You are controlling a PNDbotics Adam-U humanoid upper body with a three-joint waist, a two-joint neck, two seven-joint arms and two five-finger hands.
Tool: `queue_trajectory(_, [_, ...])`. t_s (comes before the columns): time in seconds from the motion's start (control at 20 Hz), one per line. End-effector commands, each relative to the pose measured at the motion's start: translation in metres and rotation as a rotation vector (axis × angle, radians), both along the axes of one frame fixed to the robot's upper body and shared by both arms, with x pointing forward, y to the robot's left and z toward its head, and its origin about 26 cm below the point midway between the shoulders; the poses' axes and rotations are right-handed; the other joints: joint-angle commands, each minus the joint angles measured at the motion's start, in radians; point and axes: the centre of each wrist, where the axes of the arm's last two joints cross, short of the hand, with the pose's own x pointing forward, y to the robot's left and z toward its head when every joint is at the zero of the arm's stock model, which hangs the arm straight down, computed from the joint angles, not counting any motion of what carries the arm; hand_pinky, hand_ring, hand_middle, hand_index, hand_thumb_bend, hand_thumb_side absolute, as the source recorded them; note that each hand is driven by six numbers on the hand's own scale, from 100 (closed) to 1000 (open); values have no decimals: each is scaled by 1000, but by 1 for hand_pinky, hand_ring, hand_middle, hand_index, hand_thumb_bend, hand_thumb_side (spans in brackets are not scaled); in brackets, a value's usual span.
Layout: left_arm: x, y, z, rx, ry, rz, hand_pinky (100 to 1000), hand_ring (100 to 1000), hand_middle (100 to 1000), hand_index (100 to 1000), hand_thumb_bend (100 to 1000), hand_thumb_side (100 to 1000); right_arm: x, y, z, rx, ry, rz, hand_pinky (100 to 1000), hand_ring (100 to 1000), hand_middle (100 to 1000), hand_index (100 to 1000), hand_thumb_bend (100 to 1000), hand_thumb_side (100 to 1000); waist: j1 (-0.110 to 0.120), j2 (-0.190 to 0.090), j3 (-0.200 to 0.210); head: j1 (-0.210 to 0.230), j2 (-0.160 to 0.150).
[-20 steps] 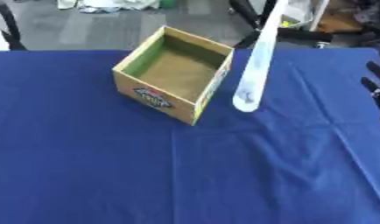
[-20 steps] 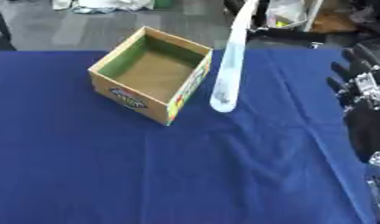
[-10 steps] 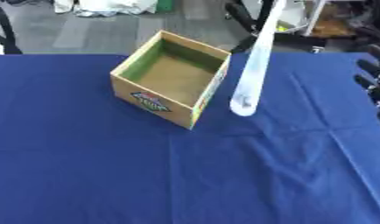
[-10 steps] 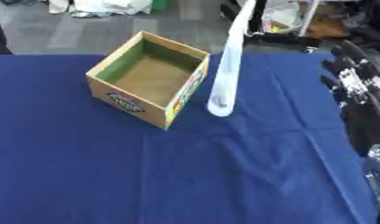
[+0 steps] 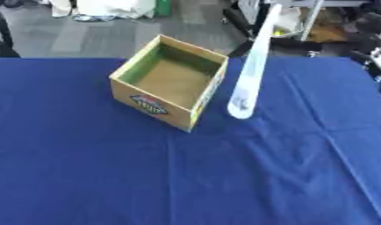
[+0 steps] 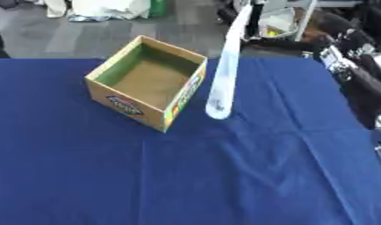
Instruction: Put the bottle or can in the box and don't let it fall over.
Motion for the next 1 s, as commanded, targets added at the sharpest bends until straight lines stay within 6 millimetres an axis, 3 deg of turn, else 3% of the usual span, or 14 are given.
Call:
queue_trajectory(0.05, [-1,3,9,44,-8,-2,917,1000,1000,788,432,622,6,0,14,-69,16,-16,1000,1000,1000,1000,100,474,2,-24,0,-7,8])
queue_trajectory(0.65, [-1,2,6,45,5,-14,916,1000,1000,787,434,622,44,15,20,-70,133,-59,1000,1000,1000,1000,100,488,0,-37,9,-27,18])
queue_trajectory(1.0, [-1,2,6,46,7,-16,916,1000,1000,786,435,621,53,25,16,-76,149,-76,1000,1000,1000,1000,100,503,0,-38,11,-32,17])
